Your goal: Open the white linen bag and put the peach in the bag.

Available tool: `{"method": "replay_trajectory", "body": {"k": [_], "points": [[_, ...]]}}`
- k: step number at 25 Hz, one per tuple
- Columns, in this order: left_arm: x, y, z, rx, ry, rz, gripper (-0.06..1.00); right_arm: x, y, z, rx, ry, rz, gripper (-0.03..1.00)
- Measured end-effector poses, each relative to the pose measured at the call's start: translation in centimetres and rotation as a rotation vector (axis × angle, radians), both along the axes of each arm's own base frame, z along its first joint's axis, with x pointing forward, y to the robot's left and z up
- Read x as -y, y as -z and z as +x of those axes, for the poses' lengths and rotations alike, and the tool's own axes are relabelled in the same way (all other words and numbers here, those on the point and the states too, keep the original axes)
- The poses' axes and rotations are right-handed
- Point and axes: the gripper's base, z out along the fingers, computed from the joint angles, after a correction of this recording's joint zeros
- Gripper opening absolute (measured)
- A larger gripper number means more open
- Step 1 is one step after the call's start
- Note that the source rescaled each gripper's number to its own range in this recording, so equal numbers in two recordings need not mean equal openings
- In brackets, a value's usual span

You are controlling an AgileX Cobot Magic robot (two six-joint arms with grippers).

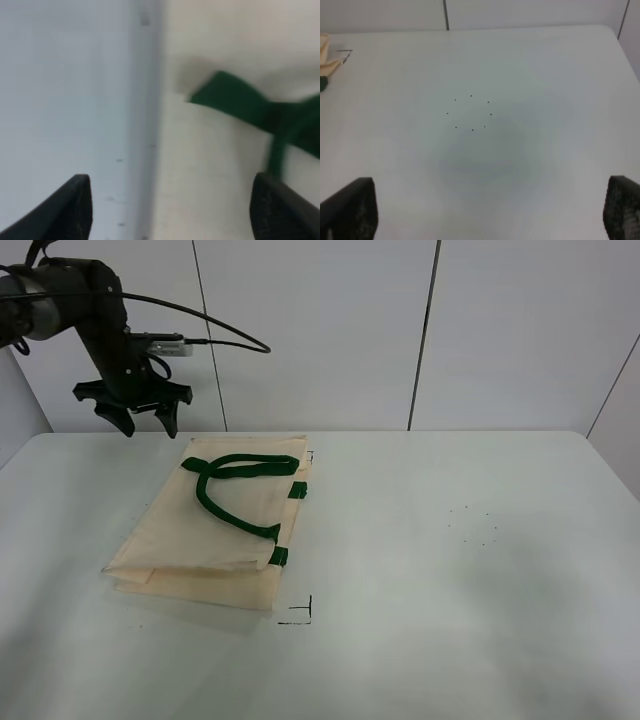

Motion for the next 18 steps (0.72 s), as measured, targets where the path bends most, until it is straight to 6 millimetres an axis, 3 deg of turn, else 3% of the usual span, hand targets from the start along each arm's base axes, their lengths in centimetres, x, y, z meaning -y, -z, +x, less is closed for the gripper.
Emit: {"method": "replay_trajectory", "body": {"k": [3, 7, 18], "points": [[-1.9, 0.6, -0.7, -0.040, -0.039, 0.000, 0.96, 0.0, 0.0, 0.0, 0.000, 0.000, 0.000, 1.00], [-3.4, 0.9, -3.1, -0.113, -0.070, -0.001, 0.96, 0.0, 0.0, 0.0, 0.000, 0.000, 0.000, 1.00], [-3.7, -5.3, -13.5, -0.118, -0.063, 0.003, 0.96, 0.0, 0.0, 0.0, 0.000, 0.000, 0.000, 1.00]]}}
